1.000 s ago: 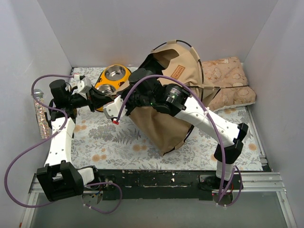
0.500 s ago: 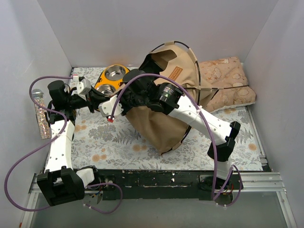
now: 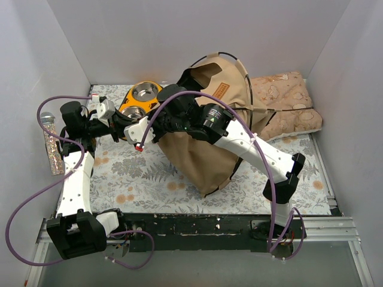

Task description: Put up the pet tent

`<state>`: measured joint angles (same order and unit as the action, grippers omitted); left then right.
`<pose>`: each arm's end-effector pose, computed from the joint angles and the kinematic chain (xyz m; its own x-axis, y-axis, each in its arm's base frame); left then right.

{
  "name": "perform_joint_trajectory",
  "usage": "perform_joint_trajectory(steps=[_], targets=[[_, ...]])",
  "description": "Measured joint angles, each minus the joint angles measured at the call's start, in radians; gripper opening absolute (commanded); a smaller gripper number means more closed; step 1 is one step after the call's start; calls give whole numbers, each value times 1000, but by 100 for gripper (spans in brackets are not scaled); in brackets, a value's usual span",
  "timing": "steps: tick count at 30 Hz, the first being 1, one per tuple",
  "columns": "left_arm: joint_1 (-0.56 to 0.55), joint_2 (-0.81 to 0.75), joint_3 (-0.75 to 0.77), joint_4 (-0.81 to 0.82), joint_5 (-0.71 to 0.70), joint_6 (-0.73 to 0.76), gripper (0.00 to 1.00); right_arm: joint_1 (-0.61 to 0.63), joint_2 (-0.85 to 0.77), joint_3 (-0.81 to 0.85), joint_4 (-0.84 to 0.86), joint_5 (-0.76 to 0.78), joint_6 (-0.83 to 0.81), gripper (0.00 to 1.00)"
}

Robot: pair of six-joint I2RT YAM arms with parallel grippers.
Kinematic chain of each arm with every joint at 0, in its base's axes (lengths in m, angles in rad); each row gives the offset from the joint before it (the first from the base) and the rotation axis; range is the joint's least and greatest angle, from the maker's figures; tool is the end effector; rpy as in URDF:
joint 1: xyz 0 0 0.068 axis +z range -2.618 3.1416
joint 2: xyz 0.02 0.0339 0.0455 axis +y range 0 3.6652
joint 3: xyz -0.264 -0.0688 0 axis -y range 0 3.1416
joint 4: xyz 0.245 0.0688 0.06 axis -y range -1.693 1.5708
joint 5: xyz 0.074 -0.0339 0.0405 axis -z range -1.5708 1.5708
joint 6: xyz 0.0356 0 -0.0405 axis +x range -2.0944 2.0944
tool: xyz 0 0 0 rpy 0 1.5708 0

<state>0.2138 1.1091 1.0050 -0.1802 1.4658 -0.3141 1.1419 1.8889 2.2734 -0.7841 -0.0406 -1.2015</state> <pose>0.2293 0.0135 0.3623 -0.5420 -0.1508 -0.8267 0.7814 0.2716 -0.5619 0.1684 0.3718 0.4691 0.8035 -0.4835 -0.3472 -0.4845 -0.1922 -0.8534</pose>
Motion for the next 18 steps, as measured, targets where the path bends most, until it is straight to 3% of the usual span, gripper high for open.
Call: perform_joint_trajectory(steps=[18], targets=[[0,13,0,0,1,-8,0,-10,-29,-31,-10,-23,-3,1]])
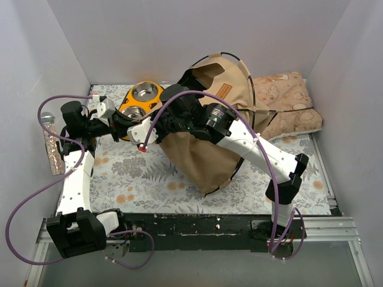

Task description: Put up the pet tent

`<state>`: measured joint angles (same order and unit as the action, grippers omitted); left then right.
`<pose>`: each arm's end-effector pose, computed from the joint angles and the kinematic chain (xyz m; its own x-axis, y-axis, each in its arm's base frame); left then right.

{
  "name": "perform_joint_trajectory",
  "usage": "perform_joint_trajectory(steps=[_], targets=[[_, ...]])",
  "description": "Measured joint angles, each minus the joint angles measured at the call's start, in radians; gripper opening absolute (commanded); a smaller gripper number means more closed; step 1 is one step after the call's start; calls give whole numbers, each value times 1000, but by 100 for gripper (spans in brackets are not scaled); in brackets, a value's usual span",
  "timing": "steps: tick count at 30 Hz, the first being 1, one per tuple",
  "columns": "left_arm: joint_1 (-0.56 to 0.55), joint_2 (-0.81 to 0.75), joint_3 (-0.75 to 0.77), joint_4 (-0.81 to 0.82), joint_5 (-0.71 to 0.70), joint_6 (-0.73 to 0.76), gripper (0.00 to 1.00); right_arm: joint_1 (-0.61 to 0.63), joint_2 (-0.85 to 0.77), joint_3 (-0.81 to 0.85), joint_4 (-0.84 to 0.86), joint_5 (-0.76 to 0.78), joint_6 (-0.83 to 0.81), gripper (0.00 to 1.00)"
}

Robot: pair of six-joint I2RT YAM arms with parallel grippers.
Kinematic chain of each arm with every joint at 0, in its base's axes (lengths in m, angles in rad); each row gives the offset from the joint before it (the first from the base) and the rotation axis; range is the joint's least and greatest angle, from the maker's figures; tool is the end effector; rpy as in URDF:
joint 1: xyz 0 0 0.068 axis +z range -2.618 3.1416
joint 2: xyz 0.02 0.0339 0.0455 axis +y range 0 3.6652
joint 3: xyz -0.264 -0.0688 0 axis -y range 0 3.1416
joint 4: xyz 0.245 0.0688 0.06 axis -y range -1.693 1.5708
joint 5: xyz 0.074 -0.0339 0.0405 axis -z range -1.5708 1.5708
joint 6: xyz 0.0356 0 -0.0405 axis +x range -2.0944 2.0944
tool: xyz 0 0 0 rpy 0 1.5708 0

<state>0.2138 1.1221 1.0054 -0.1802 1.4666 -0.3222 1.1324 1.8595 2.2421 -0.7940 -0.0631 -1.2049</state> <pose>0.2324 0.0142 0.3597 -0.5585 -0.1550 -0.8149 0.7701 0.2682 -0.5788 0.1679 0.3635 0.4699 0.8060 -0.4763 -0.3515 -0.4906 -0.2053 -0.8469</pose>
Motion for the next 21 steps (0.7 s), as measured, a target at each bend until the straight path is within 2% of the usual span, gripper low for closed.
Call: perform_joint_trajectory(steps=[21], targets=[[0,0,0,-3,-1,-7,0,0,21,0,1,1,-3,1]])
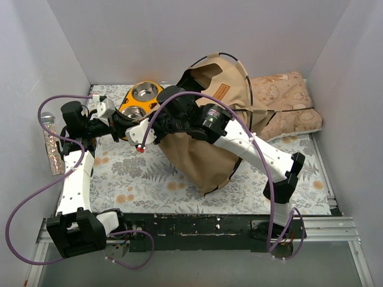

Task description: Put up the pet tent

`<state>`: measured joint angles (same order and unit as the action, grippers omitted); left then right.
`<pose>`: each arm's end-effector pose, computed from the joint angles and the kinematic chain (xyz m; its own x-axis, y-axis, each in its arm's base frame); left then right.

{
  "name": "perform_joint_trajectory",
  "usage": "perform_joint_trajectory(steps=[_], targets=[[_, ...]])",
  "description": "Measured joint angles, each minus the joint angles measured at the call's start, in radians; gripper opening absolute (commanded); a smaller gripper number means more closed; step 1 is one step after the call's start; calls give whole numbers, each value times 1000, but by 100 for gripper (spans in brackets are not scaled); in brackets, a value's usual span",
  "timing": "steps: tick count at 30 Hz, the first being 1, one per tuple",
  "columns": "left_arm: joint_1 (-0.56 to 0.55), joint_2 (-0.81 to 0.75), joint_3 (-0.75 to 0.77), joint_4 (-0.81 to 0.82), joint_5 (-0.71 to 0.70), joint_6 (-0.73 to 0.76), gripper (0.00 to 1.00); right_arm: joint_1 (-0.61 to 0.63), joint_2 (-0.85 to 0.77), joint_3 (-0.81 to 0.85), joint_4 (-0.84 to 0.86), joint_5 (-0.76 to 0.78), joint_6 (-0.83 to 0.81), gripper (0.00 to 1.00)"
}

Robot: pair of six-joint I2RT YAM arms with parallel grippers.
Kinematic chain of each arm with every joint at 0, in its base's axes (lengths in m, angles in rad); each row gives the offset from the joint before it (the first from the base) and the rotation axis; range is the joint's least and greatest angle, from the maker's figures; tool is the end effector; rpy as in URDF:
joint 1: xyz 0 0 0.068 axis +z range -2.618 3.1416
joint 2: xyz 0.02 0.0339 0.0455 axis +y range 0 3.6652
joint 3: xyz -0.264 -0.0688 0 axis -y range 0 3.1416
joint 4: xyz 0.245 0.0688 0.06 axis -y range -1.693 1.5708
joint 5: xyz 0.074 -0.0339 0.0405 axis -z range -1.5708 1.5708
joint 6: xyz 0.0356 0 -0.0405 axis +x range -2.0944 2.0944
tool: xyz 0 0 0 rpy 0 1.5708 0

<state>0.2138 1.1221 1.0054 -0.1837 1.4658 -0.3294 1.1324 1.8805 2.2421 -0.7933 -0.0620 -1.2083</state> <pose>0.2323 0.0142 0.3594 -0.5667 -0.1577 -0.8087 0.7638 0.2673 -0.5874 0.1711 0.3702 0.4619 0.8043 -0.4828 -0.3463 -0.4950 -0.2221 -0.8400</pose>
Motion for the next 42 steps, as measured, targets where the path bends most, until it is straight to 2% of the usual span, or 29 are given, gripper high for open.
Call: perform_joint_trajectory(steps=[26,42], targets=[[-1,4,-2,-28,-8,17,0,-8,19,2,8,-1,-4,1],[-2,16,-2,-34,-6,23,0,-19,-27,0,17,-14,0,1]])
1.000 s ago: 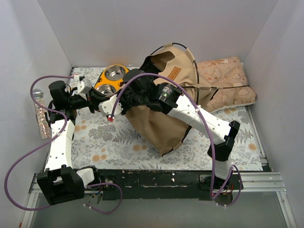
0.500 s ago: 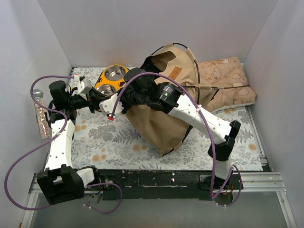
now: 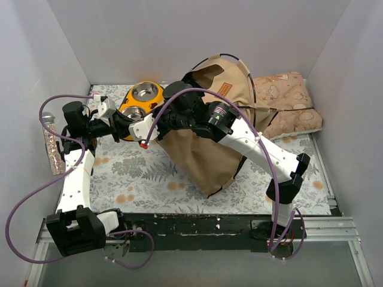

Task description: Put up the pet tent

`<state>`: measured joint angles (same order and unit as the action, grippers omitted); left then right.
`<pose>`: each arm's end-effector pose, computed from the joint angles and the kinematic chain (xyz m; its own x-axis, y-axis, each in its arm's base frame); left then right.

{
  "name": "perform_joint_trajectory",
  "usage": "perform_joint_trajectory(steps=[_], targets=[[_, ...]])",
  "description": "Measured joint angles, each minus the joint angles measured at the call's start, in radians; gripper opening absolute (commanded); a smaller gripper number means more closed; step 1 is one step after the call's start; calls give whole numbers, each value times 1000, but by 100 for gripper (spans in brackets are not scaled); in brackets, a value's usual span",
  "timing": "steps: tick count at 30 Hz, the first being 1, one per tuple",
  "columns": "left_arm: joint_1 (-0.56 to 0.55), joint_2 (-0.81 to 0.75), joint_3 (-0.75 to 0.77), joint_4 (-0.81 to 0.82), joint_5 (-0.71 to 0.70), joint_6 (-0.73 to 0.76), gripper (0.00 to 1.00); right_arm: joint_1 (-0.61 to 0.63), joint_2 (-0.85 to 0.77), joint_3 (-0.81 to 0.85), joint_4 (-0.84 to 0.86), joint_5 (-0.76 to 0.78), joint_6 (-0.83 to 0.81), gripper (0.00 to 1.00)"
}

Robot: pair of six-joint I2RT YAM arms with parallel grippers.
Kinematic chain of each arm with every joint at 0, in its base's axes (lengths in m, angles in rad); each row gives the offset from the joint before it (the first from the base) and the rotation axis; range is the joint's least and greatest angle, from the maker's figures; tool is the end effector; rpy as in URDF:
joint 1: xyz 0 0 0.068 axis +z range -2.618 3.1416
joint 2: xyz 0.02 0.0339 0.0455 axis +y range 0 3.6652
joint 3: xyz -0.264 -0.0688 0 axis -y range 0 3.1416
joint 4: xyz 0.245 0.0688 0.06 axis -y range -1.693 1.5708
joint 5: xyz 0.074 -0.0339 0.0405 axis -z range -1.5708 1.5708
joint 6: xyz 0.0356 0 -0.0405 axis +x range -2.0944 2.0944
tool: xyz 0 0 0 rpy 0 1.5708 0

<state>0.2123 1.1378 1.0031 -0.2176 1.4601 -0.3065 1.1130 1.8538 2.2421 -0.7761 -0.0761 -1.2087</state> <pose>0.2354 0.0146 0.3528 -0.5897 -0.1612 -0.7914 0.7454 0.2684 -0.6102 0.1740 0.3592 0.4739 0.8063 -0.4732 -0.3548 -0.4842 -0.1835 -0.8555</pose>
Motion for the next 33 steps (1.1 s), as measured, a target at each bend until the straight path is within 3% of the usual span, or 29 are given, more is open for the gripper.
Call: perform_joint_trajectory(steps=[33], targets=[[-3,-1,0,-8,-2,0,0,0,38,0,-11,-5,-3,1]])
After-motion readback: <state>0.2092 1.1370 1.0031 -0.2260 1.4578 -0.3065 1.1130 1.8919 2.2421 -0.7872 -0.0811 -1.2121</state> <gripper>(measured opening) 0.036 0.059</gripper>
